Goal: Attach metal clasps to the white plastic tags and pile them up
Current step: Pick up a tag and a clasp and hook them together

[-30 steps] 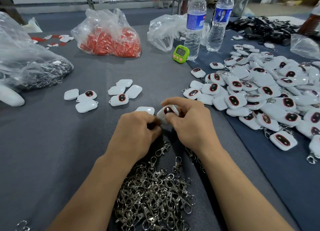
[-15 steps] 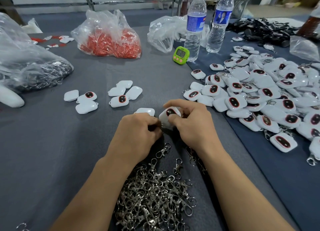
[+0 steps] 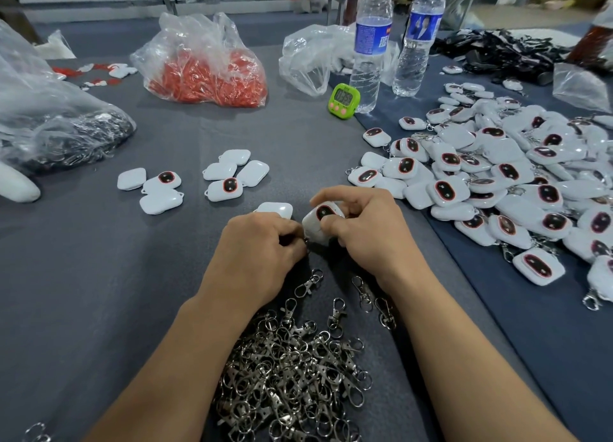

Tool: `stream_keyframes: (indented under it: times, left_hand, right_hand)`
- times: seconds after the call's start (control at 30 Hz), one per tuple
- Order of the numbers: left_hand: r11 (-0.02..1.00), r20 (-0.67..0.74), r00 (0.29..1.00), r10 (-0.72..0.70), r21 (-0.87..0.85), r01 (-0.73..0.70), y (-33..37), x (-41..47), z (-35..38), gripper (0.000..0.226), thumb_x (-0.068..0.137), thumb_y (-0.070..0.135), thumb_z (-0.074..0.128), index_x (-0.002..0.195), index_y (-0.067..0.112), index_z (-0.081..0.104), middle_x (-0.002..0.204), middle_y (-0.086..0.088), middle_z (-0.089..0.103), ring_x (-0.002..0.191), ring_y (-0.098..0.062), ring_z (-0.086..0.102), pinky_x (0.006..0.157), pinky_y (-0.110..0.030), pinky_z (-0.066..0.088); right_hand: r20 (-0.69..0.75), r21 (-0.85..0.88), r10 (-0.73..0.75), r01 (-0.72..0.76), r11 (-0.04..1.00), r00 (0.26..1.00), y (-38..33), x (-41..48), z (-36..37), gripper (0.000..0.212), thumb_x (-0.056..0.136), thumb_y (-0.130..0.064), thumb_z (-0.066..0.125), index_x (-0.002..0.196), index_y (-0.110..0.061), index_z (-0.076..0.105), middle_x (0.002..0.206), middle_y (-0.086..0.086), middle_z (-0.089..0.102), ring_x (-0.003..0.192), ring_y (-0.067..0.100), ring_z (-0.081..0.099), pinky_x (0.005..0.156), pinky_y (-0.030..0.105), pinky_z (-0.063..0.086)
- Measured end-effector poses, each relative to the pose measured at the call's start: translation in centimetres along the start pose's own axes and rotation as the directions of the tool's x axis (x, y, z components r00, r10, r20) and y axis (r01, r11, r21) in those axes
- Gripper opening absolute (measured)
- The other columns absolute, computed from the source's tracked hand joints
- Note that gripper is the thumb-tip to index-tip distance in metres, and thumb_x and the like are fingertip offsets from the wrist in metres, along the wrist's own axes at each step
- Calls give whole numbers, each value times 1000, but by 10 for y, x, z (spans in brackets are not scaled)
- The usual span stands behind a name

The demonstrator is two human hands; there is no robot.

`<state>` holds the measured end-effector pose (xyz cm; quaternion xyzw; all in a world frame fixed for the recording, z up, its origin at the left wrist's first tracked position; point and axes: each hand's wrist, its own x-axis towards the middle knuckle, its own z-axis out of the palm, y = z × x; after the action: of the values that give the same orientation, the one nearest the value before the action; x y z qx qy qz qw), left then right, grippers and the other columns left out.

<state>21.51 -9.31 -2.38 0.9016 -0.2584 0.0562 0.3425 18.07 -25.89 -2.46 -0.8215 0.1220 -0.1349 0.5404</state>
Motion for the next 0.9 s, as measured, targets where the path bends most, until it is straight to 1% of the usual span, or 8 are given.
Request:
stream_keyframes:
  times: [0.17,0.3,0.37,0.47,0.6,0.67,0.83,0.9]
  left_hand:
    - [1000,-35,999,1,21,-1,2,-2,0,8,81,29,76,86,31,81,72,2,69,67,-15,58,60,-23,40]
    - [999,-78,997,-2,45,5,3,-4,1,2,79,31,77,79,32,79,66,6,68,64,-12,59,62,-28,46]
    - [1000,-149,989,-11,-9,10,4,-4,2,6,74,26,80,71,29,75,62,10,64,61,-10,58,58,-20,44]
    - [971,-244,967,-71,-241,11,7,-2,2,14,72,17,81,74,30,76,66,19,68,60,-2,63,58,-7,44]
    - [865,-173,971,-164,-498,57,7,5,1,17,82,15,81,81,32,78,73,14,74,67,-3,69,71,-20,57]
    - [815,-155,972,-178,-577,58,5,7,2,15,84,15,79,83,30,78,72,9,75,65,-7,67,69,-24,57]
    - [739,-28,992,-120,-671,70,4,8,-1,7,82,24,80,76,28,79,60,8,66,53,-4,53,55,-14,45]
    - [784,-41,995,-87,-620,43,0,7,-3,6,77,30,82,75,34,79,58,10,64,53,-3,51,53,-16,43]
  right_hand:
    - [20,36,-12,11,999,1000,0,-1,-1,30,71,-13,66,88,-35,78,54,-11,57,50,5,48,62,26,41]
    - [46,86,13,-17,996,999,-1,-2,-4,30,74,-4,68,85,-30,79,50,-5,48,48,12,43,58,26,40]
    - [49,243,66,-76,967,997,-5,-3,-5,30,77,5,67,84,-21,79,50,-2,50,45,15,42,51,23,39]
    - [97,507,168,-194,840,981,-9,-4,-6,30,82,11,61,88,-13,77,60,6,62,44,15,44,42,19,34]
    - [159,664,240,-284,692,958,-11,-3,-7,22,88,8,58,97,-4,74,68,13,68,44,13,47,41,19,26]
    - [183,697,237,-296,653,954,-13,-3,-7,21,89,7,58,98,-4,74,69,14,68,43,12,46,37,17,27]
    - [181,731,138,-227,643,974,-12,-4,-9,27,87,9,57,89,-8,77,69,12,65,41,12,42,35,18,25]
    - [174,730,103,-199,654,979,-12,-5,-11,26,87,11,57,90,-7,76,69,12,66,40,12,42,35,18,23]
